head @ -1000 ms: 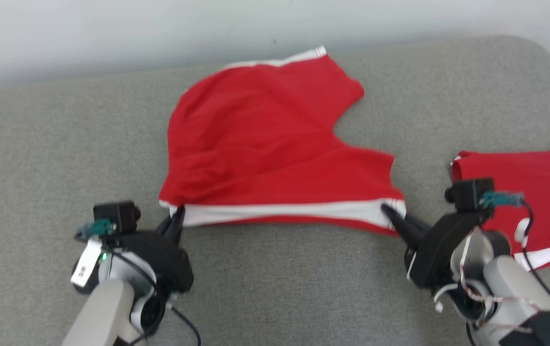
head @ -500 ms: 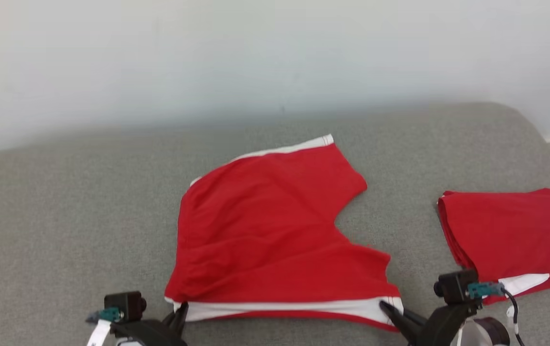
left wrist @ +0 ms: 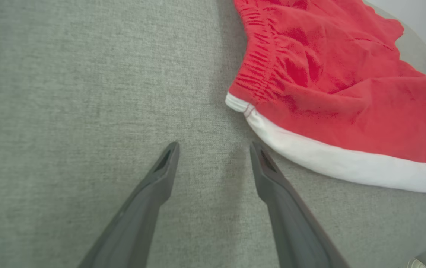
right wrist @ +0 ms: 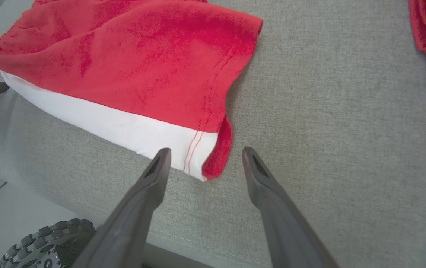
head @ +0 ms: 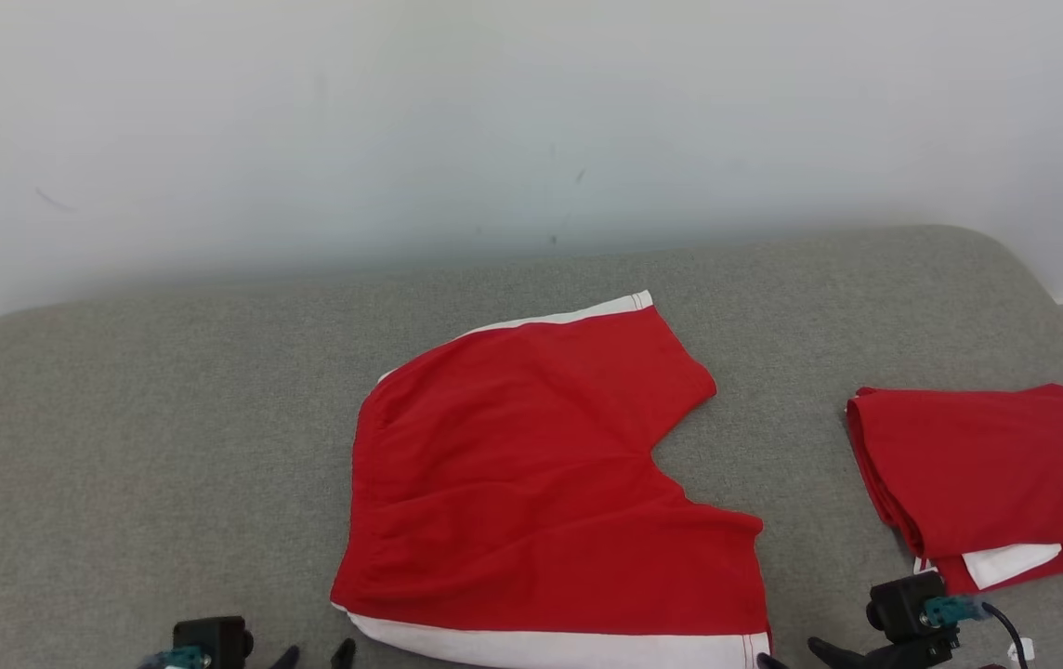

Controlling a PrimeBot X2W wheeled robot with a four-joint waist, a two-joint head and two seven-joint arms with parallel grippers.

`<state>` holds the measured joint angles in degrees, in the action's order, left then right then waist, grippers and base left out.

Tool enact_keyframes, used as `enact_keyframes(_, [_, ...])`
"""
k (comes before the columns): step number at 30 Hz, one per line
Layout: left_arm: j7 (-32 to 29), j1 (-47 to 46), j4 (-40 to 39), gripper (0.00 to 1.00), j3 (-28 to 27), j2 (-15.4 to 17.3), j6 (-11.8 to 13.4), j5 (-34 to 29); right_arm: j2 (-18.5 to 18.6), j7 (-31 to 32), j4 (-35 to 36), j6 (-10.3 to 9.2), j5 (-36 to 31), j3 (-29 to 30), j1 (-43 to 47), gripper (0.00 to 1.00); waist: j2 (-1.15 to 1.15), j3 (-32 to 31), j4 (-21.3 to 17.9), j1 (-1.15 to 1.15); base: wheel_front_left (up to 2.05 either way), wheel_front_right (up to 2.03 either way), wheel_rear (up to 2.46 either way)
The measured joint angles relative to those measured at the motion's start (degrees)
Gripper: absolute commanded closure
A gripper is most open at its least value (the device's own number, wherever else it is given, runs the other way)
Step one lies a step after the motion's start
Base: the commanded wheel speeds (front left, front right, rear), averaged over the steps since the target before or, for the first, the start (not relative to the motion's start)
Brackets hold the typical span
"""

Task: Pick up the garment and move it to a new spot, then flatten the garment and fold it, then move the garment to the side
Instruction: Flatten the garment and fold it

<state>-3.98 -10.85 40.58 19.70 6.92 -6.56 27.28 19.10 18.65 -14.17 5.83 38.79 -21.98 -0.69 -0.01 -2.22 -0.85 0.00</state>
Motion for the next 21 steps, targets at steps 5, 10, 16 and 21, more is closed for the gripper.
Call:
enact_keyframes(5, [3.27, 1.70, -3.25, 0.00, -1.38, 3.10, 1.29, -0.23, 1.47, -2.80, 2.00, -3.54, -2.56, 2.56, 1.55, 0.00, 0.00, -0.98, 0.84, 0.00, 0.00, 0.00, 0.00])
enact_keyframes(10, [11.76, 2.70, -10.81, 0.00, -4.04, 4.30, 5.23, -2.09, -0.51, -9.43, 5.55, -9.23, -3.68, 7.64, 1.69, 0.00, 0.00, -2.51, 1.49, 0.00, 0.00, 0.00, 0.00])
enact_keyframes(16, [17.90, 7.61, -17.69, 0.00, -5.87, 3.49, 9.58, -3.89, -3.00, -15.33, 8.62, -11.77, -5.53, 9.62, 1.76, 0.00, 0.00, -4.28, 1.70, 0.00, 0.00, 0.00, 0.00])
enact_keyframes(21, [17.63, 10.06, -21.16, 0.00, -6.78, 3.53, 11.20, -4.21, -5.88, -19.54, 8.92, -12.67, -6.76, 11.76, 2.60, 0.00, 0.00, -5.76, 1.53, 0.00, 0.00, 0.00, 0.00])
